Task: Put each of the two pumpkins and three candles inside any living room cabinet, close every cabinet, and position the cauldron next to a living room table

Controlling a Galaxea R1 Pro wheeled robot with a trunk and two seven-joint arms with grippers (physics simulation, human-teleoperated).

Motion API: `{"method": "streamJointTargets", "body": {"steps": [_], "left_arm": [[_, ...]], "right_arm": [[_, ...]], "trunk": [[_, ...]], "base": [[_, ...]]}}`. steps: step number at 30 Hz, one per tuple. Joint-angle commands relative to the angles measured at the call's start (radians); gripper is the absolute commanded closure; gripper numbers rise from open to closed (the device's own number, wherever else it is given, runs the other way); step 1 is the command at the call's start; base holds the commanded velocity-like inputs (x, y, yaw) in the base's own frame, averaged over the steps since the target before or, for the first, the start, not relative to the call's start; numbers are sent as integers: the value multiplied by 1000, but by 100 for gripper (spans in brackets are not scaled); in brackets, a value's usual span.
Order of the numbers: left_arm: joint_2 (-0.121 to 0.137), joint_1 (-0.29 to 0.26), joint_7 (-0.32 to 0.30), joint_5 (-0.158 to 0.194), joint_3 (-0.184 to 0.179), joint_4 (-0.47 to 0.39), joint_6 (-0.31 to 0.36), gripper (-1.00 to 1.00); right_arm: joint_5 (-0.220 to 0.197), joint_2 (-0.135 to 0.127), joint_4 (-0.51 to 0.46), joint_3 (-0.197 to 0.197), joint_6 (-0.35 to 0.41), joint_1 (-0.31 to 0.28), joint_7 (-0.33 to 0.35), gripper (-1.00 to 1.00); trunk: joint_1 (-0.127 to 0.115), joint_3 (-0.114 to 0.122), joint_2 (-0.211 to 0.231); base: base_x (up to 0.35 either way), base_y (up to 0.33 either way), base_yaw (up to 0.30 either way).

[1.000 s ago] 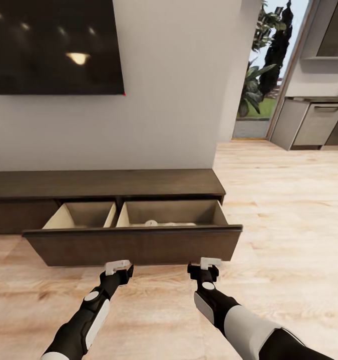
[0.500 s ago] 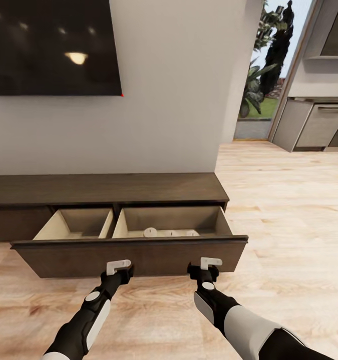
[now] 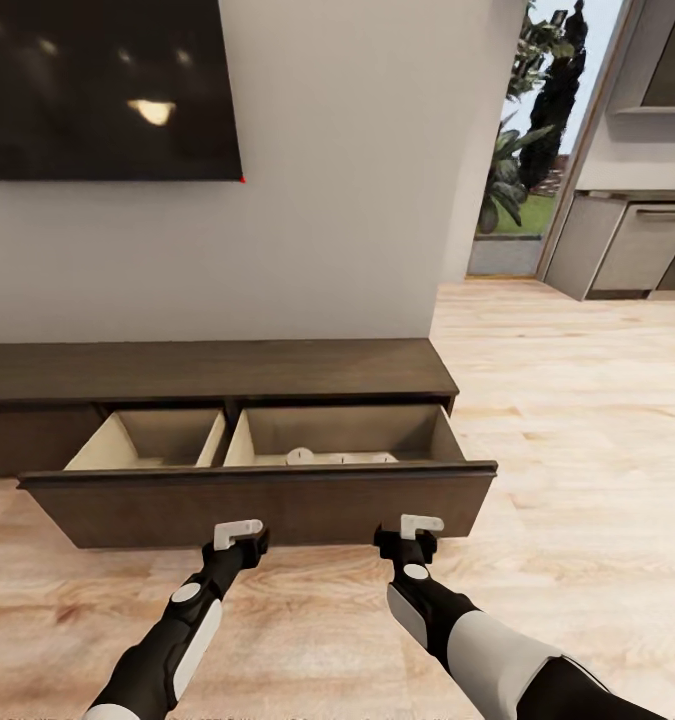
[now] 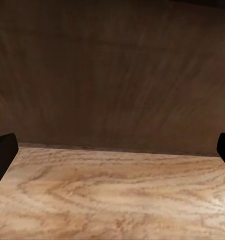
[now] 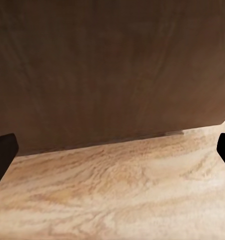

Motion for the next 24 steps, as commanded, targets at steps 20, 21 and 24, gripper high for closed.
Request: {"method": "streamJointTargets", "body": {"steps": [20,21,24], "left_arm": [[0,0,32,7,-2,5,-91,-100],[0,0,32,7,-2,5,-92,-100],[0,0,32,7,-2,5,-93,-100]], "right_arm": [[-10,3,1,10,-62,-1,-2,-100],[-10,3,1,10,-62,-1,-2,-100],[-10,3,1,10,-62,-1,-2,-100]], "trunk": [[8,-74,-5],[8,-74,-5],[9,-78,-5]], "base": [[0,0,0],[0,0,0],[0,0,0]]}}
